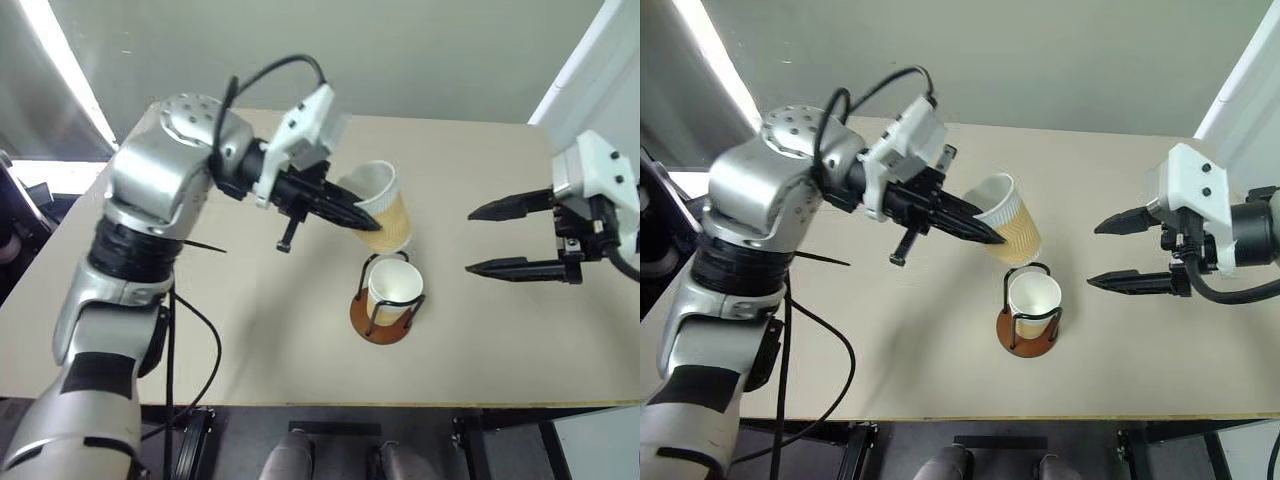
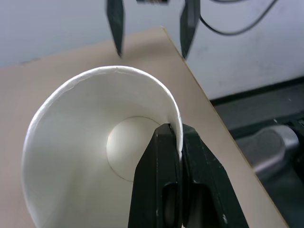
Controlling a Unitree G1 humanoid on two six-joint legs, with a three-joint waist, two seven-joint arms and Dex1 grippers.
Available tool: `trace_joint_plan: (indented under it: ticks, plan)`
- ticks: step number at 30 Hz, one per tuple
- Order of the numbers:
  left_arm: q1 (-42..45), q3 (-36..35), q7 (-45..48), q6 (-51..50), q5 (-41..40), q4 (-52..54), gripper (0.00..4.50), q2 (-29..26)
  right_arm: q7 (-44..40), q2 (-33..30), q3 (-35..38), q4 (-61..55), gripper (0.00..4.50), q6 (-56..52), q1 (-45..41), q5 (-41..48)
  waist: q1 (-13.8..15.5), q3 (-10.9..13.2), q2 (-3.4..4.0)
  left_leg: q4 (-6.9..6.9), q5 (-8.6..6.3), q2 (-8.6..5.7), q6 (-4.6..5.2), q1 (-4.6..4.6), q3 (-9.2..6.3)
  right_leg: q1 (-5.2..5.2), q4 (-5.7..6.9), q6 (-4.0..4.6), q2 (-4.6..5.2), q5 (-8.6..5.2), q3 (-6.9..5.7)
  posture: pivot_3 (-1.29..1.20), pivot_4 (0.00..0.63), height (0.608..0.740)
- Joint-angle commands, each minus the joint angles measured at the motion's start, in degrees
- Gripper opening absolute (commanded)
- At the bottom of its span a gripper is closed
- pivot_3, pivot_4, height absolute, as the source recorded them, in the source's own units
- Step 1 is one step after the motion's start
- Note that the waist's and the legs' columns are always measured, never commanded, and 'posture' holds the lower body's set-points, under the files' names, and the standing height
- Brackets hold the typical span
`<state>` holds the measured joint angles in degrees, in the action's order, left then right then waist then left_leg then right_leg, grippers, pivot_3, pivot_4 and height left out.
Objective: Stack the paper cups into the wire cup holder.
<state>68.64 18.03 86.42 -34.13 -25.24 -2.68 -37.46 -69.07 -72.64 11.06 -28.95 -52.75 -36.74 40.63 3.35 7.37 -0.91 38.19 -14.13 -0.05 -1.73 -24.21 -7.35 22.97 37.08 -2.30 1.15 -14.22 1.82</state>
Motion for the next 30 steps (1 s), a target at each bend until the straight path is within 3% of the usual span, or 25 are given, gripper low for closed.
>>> trace_joint_plan:
  ticks: [1,11,30]
  plan:
    - [1.6,0.8,1.8,4.2,2.5,-1.4,0.04,1.1,1.4,-1.4,4.5,-1.8,3.49,-1.0,0.9,1.9,0.0,0.0,0.01,0.01,0.00,0.00,0.01,-0.02,0.00,0.01,0.00,-0.02,0.00,0.00,0.00,0.00,0.150,0.740]
    - [2.9,2.2,3.3,4.0,3.4,-3.5,0.04,7.1,3.5,-3.6,7.7,-2.9,3.49,-2.6,0.4,6.2,0.2,0.0,0.03,0.18,-0.07,-0.04,0.13,-0.14,0.03,0.02,-0.02,-0.25,0.00,0.02,0.04,0.00,0.150,0.740]
    - [-1.2,7.3,4.8,8.3,8.7,-1.8,0.04,6.5,5.9,-4.1,4.1,-1.3,3.49,-0.8,-5.2,7.9,0.4,0.0,0.05,0.70,-0.21,-0.08,0.37,-0.33,0.03,0.01,0.01,-0.47,0.00,0.06,0.08,0.00,0.150,0.740]
